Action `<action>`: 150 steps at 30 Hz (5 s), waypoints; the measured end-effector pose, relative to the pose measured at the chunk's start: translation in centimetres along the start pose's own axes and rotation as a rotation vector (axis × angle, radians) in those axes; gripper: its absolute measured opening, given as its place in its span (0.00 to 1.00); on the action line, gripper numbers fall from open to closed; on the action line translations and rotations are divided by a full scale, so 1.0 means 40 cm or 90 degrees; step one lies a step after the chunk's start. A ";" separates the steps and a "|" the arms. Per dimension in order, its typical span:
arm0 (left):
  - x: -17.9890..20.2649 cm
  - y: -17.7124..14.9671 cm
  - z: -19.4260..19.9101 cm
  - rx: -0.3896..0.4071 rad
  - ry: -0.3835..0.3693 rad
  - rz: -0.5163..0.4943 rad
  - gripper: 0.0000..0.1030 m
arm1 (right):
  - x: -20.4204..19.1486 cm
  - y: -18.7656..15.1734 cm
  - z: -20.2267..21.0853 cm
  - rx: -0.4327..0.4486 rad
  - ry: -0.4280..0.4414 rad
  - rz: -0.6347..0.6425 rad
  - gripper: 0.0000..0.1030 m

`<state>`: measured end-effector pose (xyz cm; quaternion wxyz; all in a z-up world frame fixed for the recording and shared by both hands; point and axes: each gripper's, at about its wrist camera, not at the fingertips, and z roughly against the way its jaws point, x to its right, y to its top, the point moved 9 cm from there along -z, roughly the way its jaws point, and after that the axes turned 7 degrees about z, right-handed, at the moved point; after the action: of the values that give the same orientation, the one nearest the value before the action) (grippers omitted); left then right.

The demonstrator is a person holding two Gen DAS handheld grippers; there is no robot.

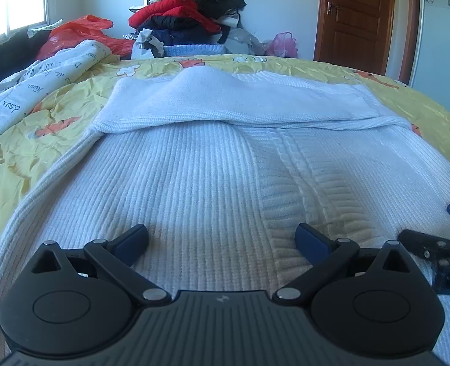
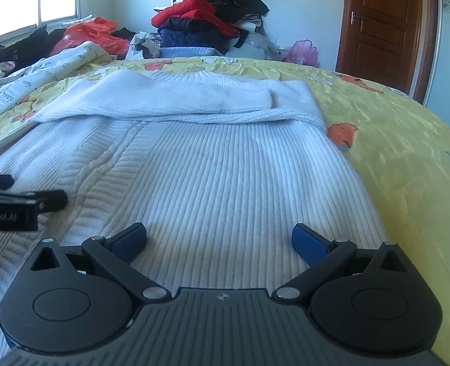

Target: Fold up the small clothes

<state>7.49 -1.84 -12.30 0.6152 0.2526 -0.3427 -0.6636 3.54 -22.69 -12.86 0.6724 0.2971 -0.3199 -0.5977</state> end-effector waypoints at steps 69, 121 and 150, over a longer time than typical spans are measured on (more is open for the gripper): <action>-0.018 -0.041 0.054 -0.001 -0.007 -0.014 1.00 | -0.002 -0.018 0.026 0.003 0.006 0.000 0.99; -0.018 -0.041 0.056 -0.001 -0.004 -0.015 1.00 | -0.012 -0.034 0.044 0.009 0.006 0.011 0.99; -0.373 -0.169 0.329 -0.015 0.009 0.277 1.00 | 0.333 -0.216 0.282 -0.011 0.275 -0.517 0.98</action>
<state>-5.09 14.87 -10.36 0.7494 0.1703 -0.3771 -0.5169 -9.54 -37.05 -11.66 0.4376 0.5108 -0.0251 -0.7396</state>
